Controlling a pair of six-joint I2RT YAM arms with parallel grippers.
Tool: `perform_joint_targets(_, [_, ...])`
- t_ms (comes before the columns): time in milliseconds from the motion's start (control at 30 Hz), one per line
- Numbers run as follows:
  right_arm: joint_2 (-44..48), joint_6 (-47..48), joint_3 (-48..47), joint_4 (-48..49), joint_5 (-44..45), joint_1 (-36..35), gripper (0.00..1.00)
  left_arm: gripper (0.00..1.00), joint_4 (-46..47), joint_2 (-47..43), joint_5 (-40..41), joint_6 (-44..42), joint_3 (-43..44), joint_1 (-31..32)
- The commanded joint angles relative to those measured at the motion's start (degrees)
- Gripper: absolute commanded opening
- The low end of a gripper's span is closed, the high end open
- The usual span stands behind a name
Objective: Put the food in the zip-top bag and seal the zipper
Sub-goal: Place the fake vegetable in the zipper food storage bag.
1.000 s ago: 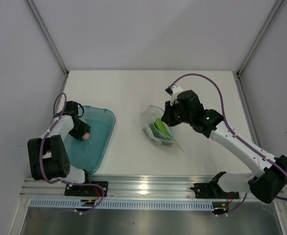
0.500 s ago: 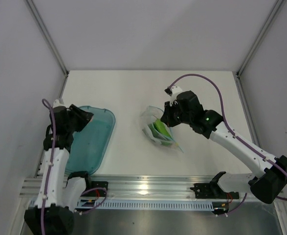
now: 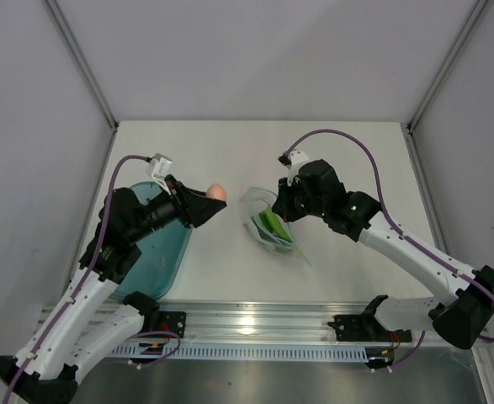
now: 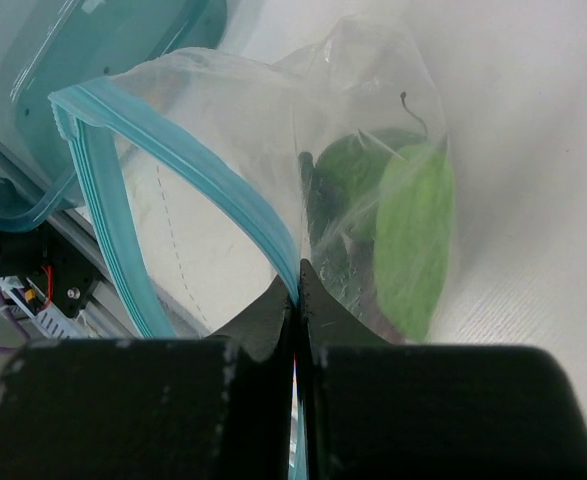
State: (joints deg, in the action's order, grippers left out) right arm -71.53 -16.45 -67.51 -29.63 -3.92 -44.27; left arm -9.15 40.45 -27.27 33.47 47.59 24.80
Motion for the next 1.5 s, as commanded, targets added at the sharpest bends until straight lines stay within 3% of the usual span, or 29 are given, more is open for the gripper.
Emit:
perform_joint_targets(0, [0.95,-0.95,-1.4,2.12,1.37,-1.25,0.0,0.01,7.29,1.64,0.1,-3.24,1.8,7.25])
perform_joint_targets(133, [0.86,-1.39,-1.4,2.29,1.64,-1.78,0.0,0.01,14.66,5.33,1.42,-3.41,1.1,13.86])
perform_joint_targets(300, [1.13,-1.57,-1.31,1.94,1.64,-2.05,0.0,0.05,12.14,10.87,8.09,-6.75,4.16,21.42])
perform_joint_targets(767, [1.57,-1.31,-1.14,1.94,1.9,-1.96,0.0,0.08,2.74,22.22,23.04,-7.64,9.18,24.6])
perform_joint_targets(933, [1.3,-0.96,-1.14,1.94,2.08,-1.87,0.0,0.31,1.07,24.06,25.16,-5.97,9.01,24.68])
perform_joint_targets(967, [1.22,-0.96,-1.14,1.94,1.99,-1.87,0.0,0.47,0.97,24.15,25.24,-5.88,8.92,24.69])
perform_joint_targets(1000, [1.04,-0.87,-1.31,1.94,1.99,-1.78,0.0,0.56,0.97,24.07,25.25,-5.79,8.66,24.69])
perform_joint_targets(1033, [0.95,-0.69,-1.4,1.77,1.99,-1.78,0.0,0.82,1.58,23.54,25.33,-5.88,8.05,24.69])
perform_joint_targets(1067, [0.95,-0.6,-1.4,1.85,1.99,-1.7,0.0,0.94,2.02,23.1,25.25,-6.05,7.69,24.69])
perform_joint_targets(1100, [0.95,-0.69,-1.31,1.85,1.9,-1.7,0.0,0.99,2.29,22.58,25.16,-6.66,7.52,24.69])
perform_joint_targets(1400, [0.69,-0.43,-1.14,1.94,1.73,-1.52,0.0,0.99,2.47,15.46,27.0,-8.86,6.46,24.69])
perform_joint_targets(1467, [0.69,-0.34,-0.96,1.85,1.81,-1.43,0.0,0.99,2.21,13.01,30.42,-9.3,6.2,24.6])
